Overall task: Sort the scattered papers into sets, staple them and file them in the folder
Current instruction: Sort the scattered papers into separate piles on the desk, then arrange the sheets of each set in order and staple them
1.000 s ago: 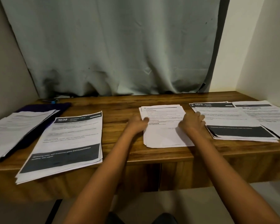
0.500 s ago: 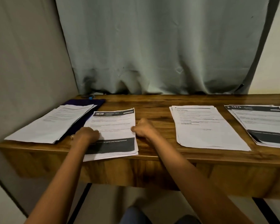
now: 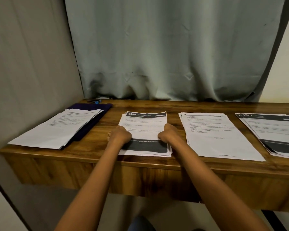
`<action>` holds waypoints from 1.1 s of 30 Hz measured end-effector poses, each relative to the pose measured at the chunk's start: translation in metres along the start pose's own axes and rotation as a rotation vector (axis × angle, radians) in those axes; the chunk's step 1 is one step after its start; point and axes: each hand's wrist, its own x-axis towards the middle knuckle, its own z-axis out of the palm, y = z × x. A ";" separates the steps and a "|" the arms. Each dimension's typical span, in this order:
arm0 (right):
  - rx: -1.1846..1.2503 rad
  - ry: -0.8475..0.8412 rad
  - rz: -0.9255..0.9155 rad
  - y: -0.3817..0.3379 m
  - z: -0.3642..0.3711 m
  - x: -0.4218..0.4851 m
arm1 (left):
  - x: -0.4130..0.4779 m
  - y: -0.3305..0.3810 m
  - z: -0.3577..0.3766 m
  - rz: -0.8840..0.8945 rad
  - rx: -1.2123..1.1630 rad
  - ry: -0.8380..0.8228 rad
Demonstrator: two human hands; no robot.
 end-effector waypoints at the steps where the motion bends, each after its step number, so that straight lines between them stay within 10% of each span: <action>1: -0.014 0.008 0.010 0.004 -0.004 0.001 | 0.000 0.005 0.002 0.014 -0.001 -0.006; 13: 0.008 0.259 -0.148 -0.016 0.007 -0.005 | 0.005 -0.037 -0.038 0.111 -0.021 0.214; 17: 0.327 -0.011 -0.251 -0.055 0.026 -0.007 | 0.015 -0.092 -0.082 0.071 0.164 0.371; 33: 0.797 -0.566 -0.045 -0.154 0.104 0.012 | 0.028 -0.144 -0.114 0.059 0.513 0.055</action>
